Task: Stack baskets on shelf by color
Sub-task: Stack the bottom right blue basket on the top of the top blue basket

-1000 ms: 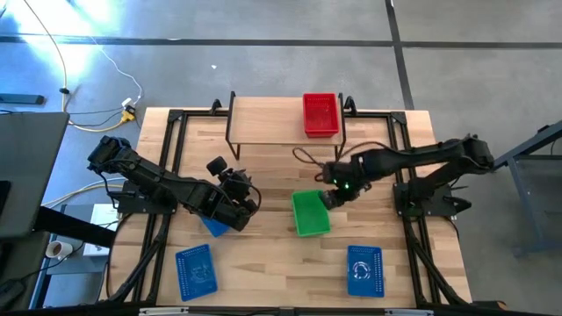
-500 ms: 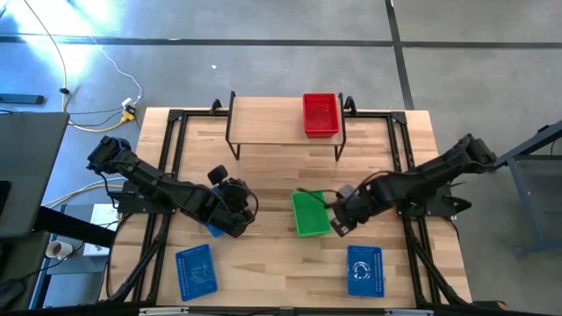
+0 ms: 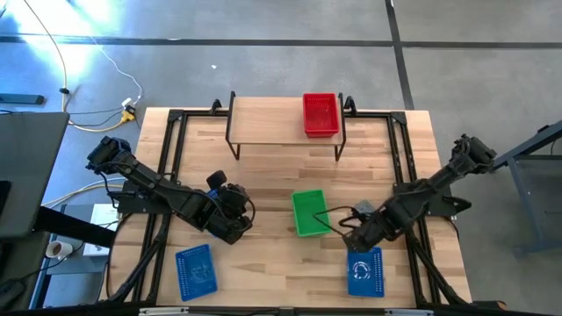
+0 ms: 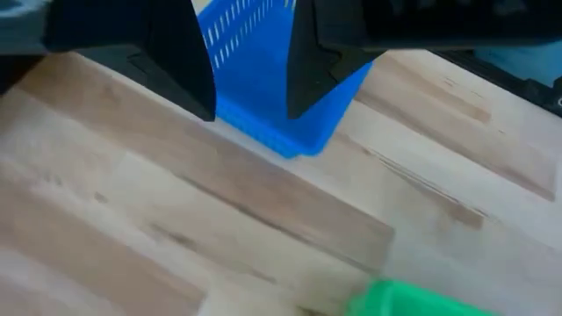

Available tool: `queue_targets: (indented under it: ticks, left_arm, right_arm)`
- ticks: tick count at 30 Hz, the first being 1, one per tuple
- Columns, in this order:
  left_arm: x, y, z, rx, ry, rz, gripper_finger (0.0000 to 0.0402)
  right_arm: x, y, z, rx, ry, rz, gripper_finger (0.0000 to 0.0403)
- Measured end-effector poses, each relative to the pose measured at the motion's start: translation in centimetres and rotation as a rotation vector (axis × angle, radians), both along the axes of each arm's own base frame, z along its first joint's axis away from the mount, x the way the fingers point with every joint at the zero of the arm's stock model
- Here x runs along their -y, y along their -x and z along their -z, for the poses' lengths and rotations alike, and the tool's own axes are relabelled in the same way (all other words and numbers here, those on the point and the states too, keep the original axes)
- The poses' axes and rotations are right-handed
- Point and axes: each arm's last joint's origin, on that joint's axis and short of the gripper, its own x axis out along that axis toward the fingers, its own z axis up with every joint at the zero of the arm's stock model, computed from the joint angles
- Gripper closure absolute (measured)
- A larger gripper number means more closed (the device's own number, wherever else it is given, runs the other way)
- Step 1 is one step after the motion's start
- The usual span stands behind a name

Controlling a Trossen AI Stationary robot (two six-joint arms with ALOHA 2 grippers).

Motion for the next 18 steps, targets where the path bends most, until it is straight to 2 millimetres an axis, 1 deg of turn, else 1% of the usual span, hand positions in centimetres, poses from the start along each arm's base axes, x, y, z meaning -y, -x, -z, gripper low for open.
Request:
queue_targets:
  ticks: [4, 11, 18]
  left_arm:
    - [0.0, 0.0, 0.0, -0.002, -0.001, 0.001, 0.0284]
    - [0.0, 0.0, 0.0, -0.002, 0.000, 0.002, 0.0284]
    - [0.0, 0.0, 0.0, -0.002, 0.000, 0.001, 0.0284]
  right_arm:
    - [-1.2, 1.1, 0.4, -0.021, -0.006, 0.045, 0.0275]
    - [-3.4, 3.1, 0.5, -0.037, -0.033, 0.145, 0.0275]
    - [-5.6, 5.0, 1.2, -0.076, -0.027, 0.214, 0.0275]
